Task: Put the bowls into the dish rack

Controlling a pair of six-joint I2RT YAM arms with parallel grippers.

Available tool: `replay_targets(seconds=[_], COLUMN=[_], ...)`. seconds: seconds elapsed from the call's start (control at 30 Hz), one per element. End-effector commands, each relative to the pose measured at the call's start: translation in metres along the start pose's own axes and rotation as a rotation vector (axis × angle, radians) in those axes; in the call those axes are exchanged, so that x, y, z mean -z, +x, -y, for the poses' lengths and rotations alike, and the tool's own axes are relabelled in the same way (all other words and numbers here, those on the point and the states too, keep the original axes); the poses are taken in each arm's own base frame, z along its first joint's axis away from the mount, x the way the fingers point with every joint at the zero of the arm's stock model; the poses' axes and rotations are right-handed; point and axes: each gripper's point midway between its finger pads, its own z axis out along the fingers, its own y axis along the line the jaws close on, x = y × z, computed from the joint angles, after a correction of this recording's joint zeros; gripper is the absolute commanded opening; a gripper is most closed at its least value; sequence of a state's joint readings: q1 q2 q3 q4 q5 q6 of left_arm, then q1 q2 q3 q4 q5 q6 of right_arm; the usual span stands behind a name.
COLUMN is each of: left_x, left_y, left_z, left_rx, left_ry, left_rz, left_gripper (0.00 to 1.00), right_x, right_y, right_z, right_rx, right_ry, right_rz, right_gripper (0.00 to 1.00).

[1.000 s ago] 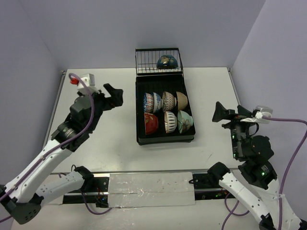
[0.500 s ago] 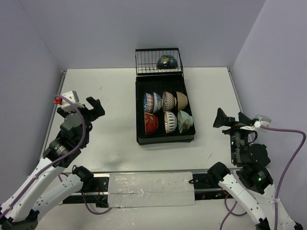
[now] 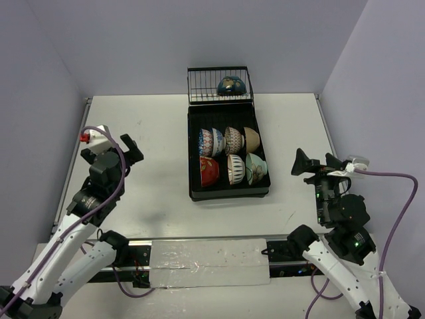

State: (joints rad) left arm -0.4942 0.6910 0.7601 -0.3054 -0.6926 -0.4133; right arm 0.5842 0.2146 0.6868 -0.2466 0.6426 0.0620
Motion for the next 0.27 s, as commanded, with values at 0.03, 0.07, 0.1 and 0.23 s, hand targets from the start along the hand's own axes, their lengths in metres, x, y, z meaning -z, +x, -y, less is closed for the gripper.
replay_targets(seconds=[0.03,0.07,0.1,0.23], left_x=[-0.0045,-0.0062,-0.0070,-0.0110], left_y=[-0.0065,-0.0071,-0.0064,-0.0058], left_z=[0.0026,0.0003,0.0011,-0.0002], left_rx=[0.039,0.044,0.046,0.059], left_ry=[0.034,0.029,0.036,0.041], left_rz=[0.012,0.015,0.010,-0.001], left_gripper=[0.99,0.99,0.99,0.99], right_x=[0.0004,0.0005,0.0005,-0.0005], right_y=[-0.0177,-0.0173,-0.0176,-0.0180], right_z=[-0.0015,-0.0016,-0.0021,-0.0025], right_rx=[-0.040,-0.042,-0.046,-0.052], right_ry=[-0.002,-0.002,-0.004,-0.001], right_rz=[0.035,0.034,0.035,0.039], right_gripper=[1.00,1.00,1.00,1.00])
